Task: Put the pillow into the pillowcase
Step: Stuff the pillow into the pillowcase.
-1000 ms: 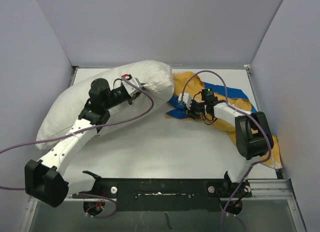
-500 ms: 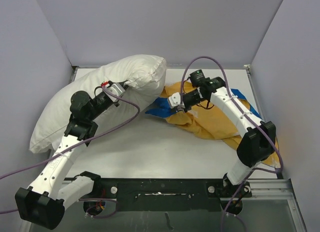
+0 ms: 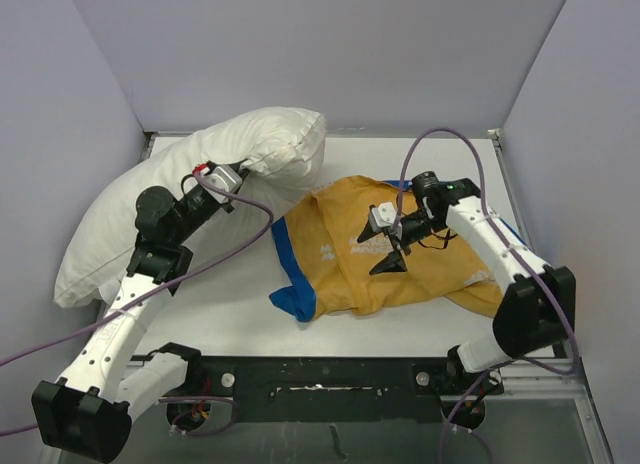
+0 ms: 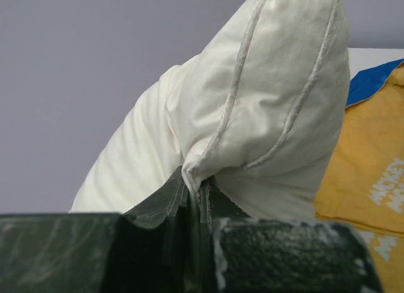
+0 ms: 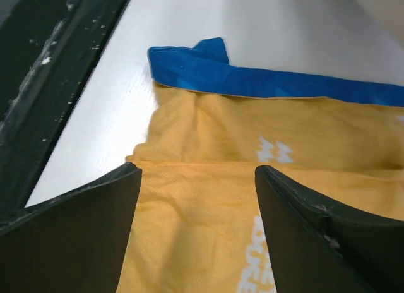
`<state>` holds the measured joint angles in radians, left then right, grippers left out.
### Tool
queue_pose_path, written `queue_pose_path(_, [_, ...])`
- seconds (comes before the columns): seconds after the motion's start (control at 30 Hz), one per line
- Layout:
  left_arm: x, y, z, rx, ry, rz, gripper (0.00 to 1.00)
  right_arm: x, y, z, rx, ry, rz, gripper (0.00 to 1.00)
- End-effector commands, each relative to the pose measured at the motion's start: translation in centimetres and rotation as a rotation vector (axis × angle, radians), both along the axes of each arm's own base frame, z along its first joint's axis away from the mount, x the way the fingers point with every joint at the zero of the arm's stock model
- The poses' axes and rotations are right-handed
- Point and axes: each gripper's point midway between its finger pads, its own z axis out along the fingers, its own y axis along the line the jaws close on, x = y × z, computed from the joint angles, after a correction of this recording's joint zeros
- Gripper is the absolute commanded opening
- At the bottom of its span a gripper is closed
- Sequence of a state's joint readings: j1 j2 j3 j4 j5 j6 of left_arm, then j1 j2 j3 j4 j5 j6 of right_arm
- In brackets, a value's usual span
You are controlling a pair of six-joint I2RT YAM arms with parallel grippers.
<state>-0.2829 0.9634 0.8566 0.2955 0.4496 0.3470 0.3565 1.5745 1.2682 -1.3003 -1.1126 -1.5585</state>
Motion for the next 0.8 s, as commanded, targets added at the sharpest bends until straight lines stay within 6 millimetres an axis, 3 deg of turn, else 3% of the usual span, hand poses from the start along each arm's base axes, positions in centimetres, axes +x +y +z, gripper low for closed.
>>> queue_pose_path(0.0, [-1.6,1.5,7.3,-0.111,-0.225,0.027,0.0,1.5,0.6,1.3,-0.017,-0.064,-0.187,0.76])
queue_pose_path(0.07, [-1.6,1.5,7.2,-0.111,-0.22,0.021,0.0,2.9,1.0,-1.7,-0.121,-0.082,-0.311,0.79])
queue_pose_path(0.23, [-1.7,2.1,6.6,-0.11,-0.217,0.053,0.0,7.1,1.3,-4.8,-0.185,0.063,-0.587,0.79])
queue_pose_path(0.5, [-2.1,2.6,6.1,-0.115,-0.216,0.066,0.0,8.6,2.2,-10.5,-0.351,0.198,-0.715,0.68])
queue_pose_path(0.63, [-2.3,2.6,6.4,-0.117,-0.225,0.062,0.0,9.1,2.8,-11.4,-0.384,0.242,-0.711,0.51])
queue_pose_path(0.7, [-2.5,2.7,6.5,-0.119,-0.231,0.062,0.0,9.6,3.2,-11.4,-0.394,0.261,-0.711,0.32])
queue_pose_path(0.77, [-2.7,2.8,6.8,-0.121,-0.239,0.067,0.0,10.3,3.6,-11.2,-0.413,0.284,-0.706,0.05])
